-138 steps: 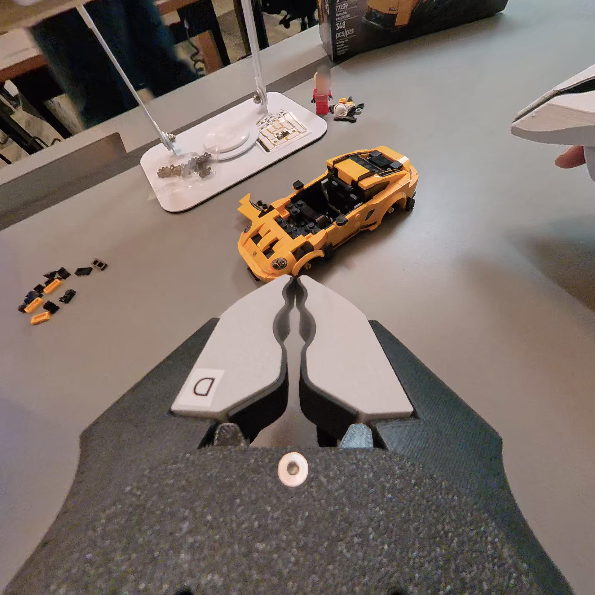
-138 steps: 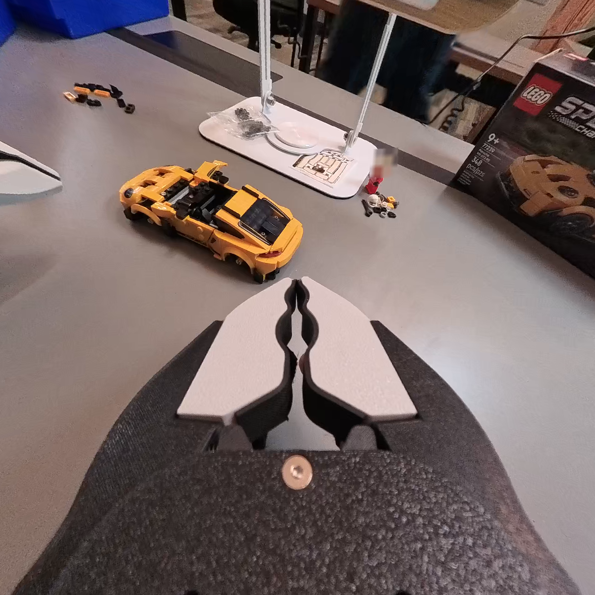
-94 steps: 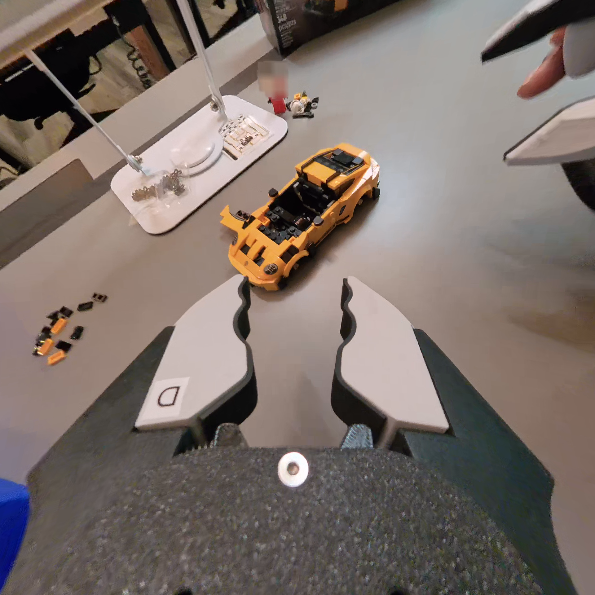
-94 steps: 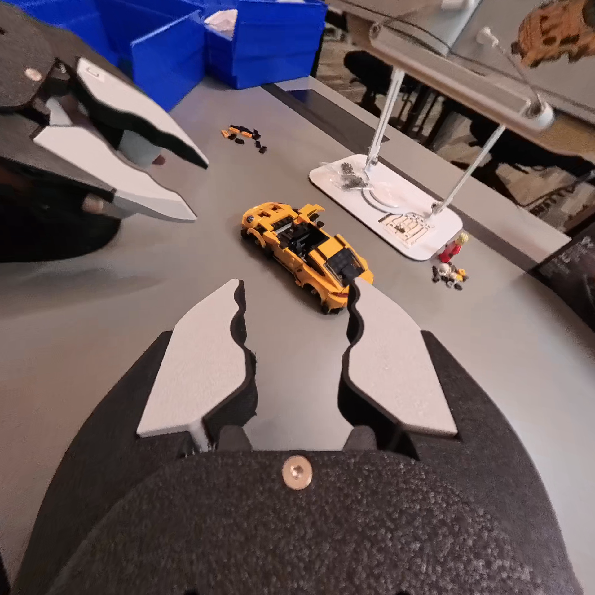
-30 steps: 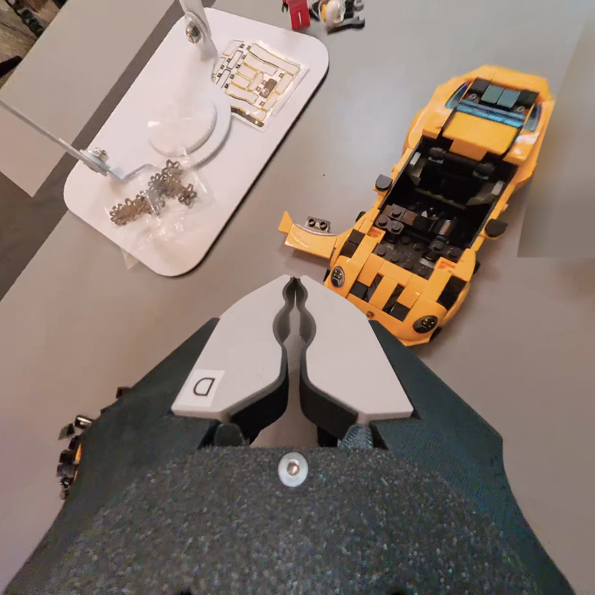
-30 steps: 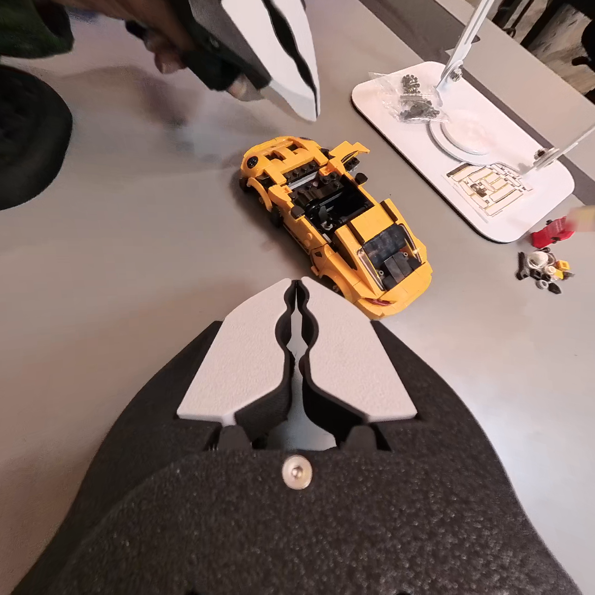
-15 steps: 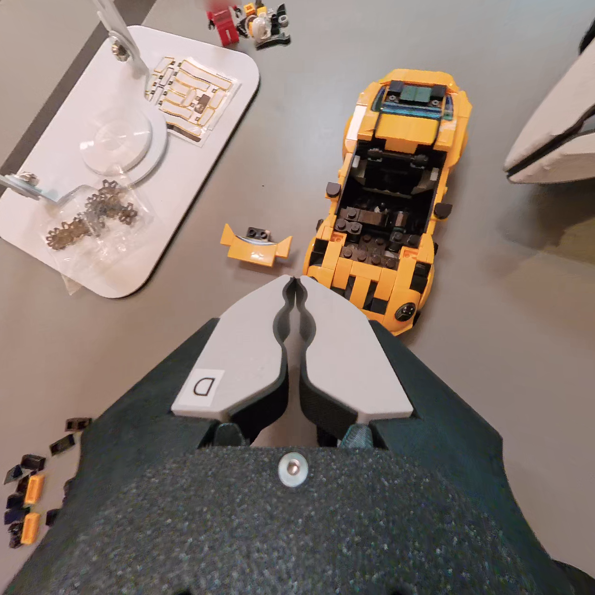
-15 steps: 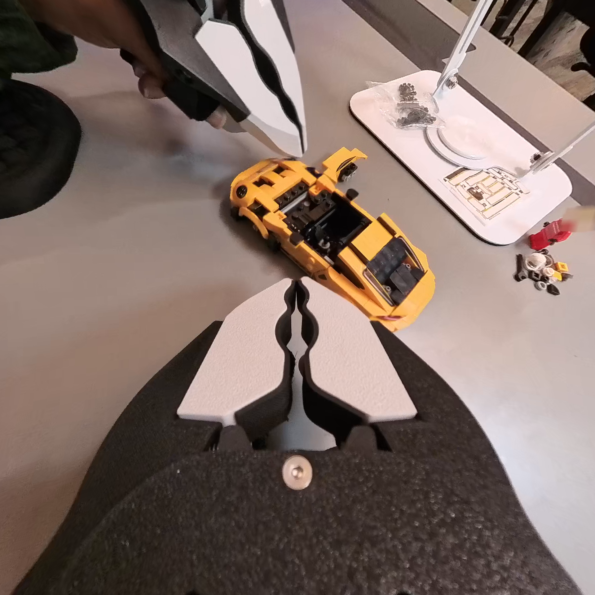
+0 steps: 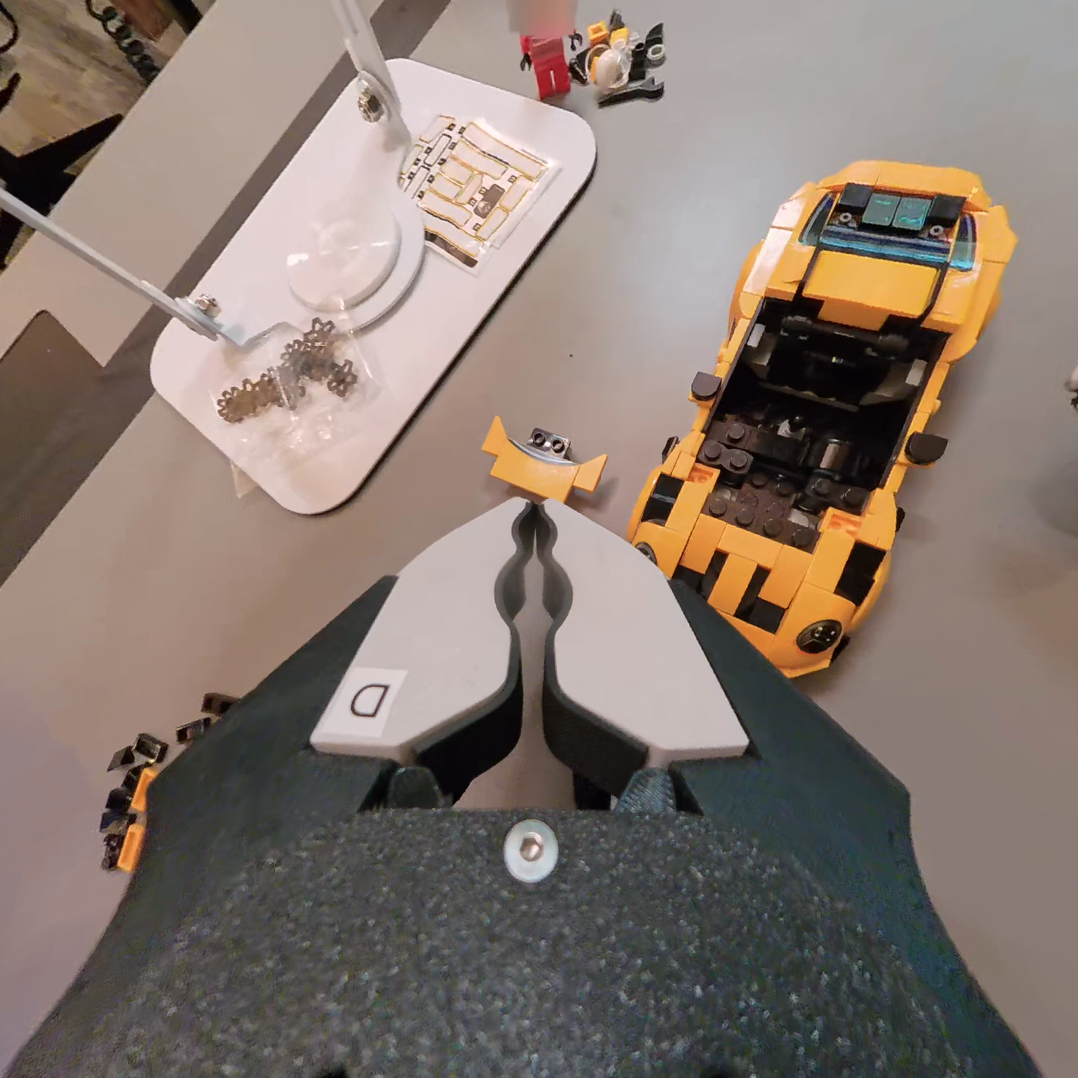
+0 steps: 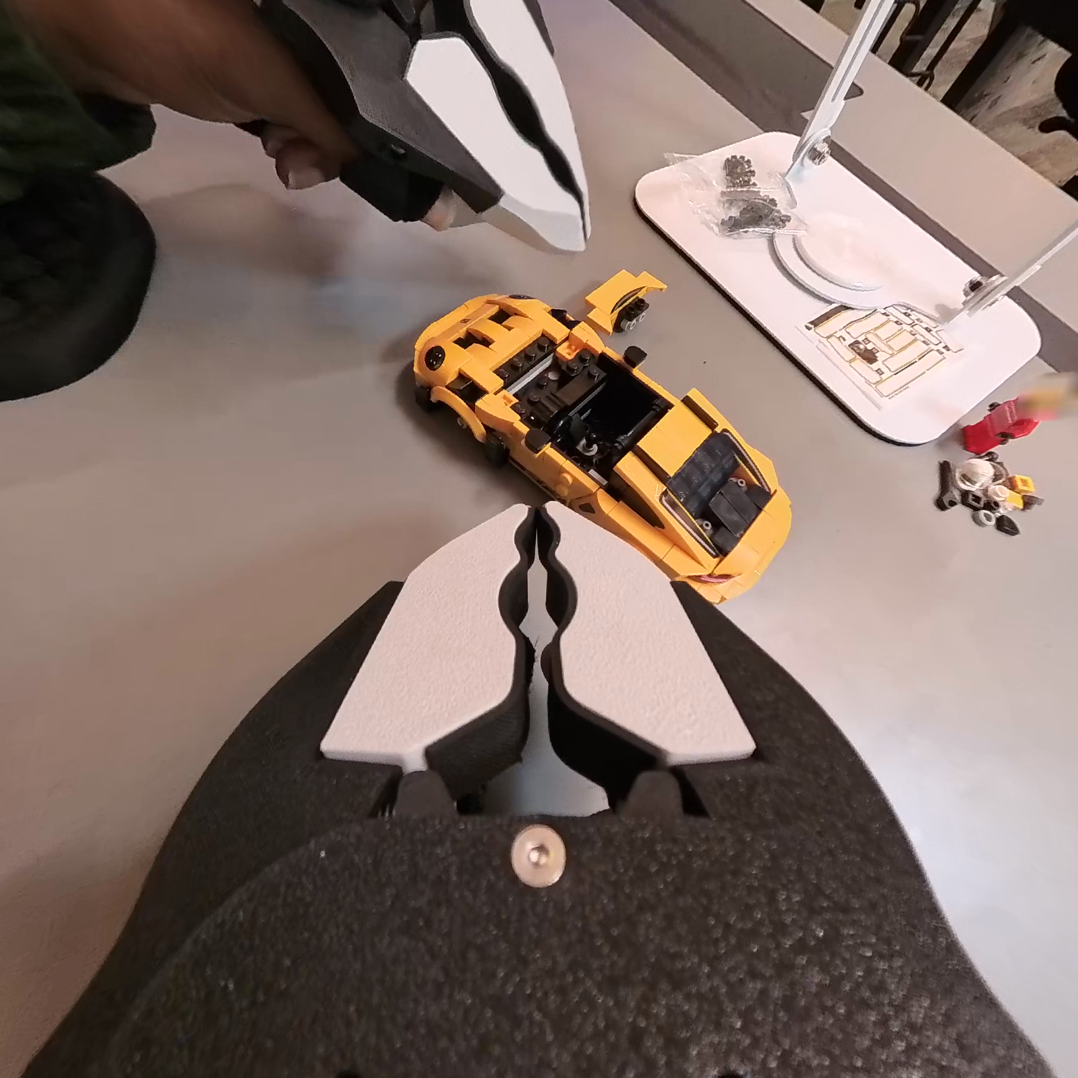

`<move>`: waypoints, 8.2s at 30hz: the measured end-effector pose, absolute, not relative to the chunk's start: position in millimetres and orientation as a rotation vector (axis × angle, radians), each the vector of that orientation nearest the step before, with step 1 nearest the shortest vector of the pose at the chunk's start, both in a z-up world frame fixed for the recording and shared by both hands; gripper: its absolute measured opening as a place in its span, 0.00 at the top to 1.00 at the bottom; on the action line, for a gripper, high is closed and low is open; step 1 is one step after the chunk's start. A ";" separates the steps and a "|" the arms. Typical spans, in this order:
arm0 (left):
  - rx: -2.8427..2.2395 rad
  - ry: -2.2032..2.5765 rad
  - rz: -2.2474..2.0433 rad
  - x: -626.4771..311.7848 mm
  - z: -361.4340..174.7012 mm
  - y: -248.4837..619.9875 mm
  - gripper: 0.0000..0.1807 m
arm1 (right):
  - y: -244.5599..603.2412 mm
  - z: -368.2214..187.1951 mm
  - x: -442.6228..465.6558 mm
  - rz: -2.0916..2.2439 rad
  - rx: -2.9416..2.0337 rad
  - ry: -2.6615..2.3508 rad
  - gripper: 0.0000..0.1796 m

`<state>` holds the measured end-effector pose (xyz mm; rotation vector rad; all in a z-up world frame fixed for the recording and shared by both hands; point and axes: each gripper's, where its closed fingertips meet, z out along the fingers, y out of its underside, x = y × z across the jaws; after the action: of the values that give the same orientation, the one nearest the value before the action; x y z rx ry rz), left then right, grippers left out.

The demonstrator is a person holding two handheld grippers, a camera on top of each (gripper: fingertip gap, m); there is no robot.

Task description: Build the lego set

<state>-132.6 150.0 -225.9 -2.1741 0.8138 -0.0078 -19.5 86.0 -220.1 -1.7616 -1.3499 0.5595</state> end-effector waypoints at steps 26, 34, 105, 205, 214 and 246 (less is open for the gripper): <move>-1.687 0.101 0.158 -208.9 -16.4 222.5 1.00 | 105.5 -190.5 -11.2 0.576 -1.707 -1.162 1.00; -1.672 0.091 0.132 -194.9 -17.3 246.7 1.00 | 132.1 -157.2 8.5 0.590 -1.652 -0.912 1.00; -1.867 0.683 0.058 -126.9 -164.2 110.5 0.99 | 134.6 -150.9 17.6 0.655 -1.615 -0.872 1.00; -2.277 0.811 -0.419 -60.9 -210.5 104.8 0.82 | 128.4 -209.3 35.9 0.571 -1.837 -1.256 0.84; -2.342 0.837 -0.365 -52.4 -226.5 98.4 0.82 | 125.8 -206.0 37.0 0.565 -1.820 -1.258 0.84; -2.289 0.935 -0.494 -47.1 -219.5 89.5 0.74 | 101.7 -202.2 18.9 0.670 -1.749 -1.331 0.85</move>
<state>-47.1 89.5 -219.5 -2.2886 0.9349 -0.4944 18.9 101.7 -202.2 -1.7494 -1.3310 0.6698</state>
